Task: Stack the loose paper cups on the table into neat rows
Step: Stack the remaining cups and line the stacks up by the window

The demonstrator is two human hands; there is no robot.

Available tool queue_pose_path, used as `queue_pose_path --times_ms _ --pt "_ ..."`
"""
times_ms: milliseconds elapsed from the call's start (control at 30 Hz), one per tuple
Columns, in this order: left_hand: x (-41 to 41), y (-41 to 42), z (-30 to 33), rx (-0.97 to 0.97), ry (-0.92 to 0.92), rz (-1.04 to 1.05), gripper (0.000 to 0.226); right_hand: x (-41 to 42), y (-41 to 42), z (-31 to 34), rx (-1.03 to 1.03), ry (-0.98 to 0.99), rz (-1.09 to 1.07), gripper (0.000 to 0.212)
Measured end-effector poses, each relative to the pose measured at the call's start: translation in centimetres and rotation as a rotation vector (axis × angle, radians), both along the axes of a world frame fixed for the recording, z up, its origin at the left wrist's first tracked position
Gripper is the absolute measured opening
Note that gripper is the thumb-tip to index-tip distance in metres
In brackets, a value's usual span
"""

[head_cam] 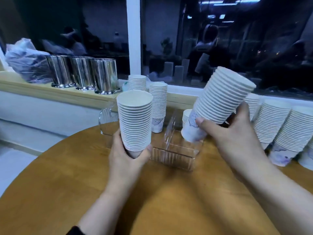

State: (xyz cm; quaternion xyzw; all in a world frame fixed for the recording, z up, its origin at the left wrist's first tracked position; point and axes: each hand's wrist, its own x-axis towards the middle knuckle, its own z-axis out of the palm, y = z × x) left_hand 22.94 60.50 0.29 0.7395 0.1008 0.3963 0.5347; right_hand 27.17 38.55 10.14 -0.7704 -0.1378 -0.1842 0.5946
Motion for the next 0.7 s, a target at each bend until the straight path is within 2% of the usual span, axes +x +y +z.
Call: queue_pose_path --times_ms 100,167,300,533,700 --pt "0.9 3.0 0.1 0.061 0.021 0.020 0.080 4.5 3.6 1.8 0.109 0.020 -0.052 0.076" --pt "1.3 4.8 0.0 0.081 0.014 0.025 0.079 7.2 4.8 1.9 0.118 0.058 -0.096 0.073" --pt "2.0 6.9 0.1 0.103 -0.003 -0.009 0.085 12.6 7.3 2.2 0.026 0.145 -0.218 0.067" --pt "2.6 9.2 0.3 0.151 0.004 -0.032 0.090 16.7 8.0 1.3 -0.047 0.251 -0.398 0.059" --pt "3.0 9.4 0.2 0.167 -0.002 -0.026 0.086 17.7 8.0 0.6 -0.069 0.300 -0.404 0.049"
